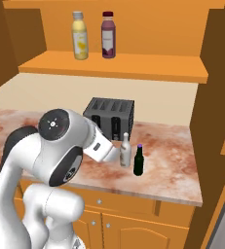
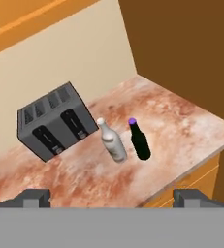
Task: Sort all alcoholic drinks to one cabinet, and non-alcoholic drinks to the other.
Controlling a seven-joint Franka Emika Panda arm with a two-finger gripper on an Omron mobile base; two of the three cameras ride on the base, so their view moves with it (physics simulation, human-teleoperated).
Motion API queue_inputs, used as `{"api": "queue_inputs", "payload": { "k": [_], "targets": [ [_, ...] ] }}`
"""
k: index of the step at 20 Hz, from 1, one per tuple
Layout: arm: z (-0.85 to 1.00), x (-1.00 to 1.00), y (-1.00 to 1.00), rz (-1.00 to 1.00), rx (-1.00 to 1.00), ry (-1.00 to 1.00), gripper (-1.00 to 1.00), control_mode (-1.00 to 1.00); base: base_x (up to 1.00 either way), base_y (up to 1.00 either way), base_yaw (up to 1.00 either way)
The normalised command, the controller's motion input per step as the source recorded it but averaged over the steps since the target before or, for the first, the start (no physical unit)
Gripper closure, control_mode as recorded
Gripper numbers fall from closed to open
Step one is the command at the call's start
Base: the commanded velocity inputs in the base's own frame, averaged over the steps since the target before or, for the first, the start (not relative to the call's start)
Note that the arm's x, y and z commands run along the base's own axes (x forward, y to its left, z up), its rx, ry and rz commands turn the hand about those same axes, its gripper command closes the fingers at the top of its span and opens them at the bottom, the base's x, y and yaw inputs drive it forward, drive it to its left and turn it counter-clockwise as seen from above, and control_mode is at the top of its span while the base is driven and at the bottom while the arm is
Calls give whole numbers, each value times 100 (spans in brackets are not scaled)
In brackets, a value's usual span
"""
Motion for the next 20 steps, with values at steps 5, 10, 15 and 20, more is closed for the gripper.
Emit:
{"api": "queue_inputs", "payload": {
  "k": [5,10,15,20],
  "targets": [
    [-64,0,-29,0,1,17,-100,-100,0,0,0],
    [-48,8,-20,0,0,11,-100,-100,0,0,0],
    [-23,36,-13,3,0,8,-100,-100,0,0,0],
    [-34,53,-10,9,0,14,-100,-100,0,0,0]
  ]
}}
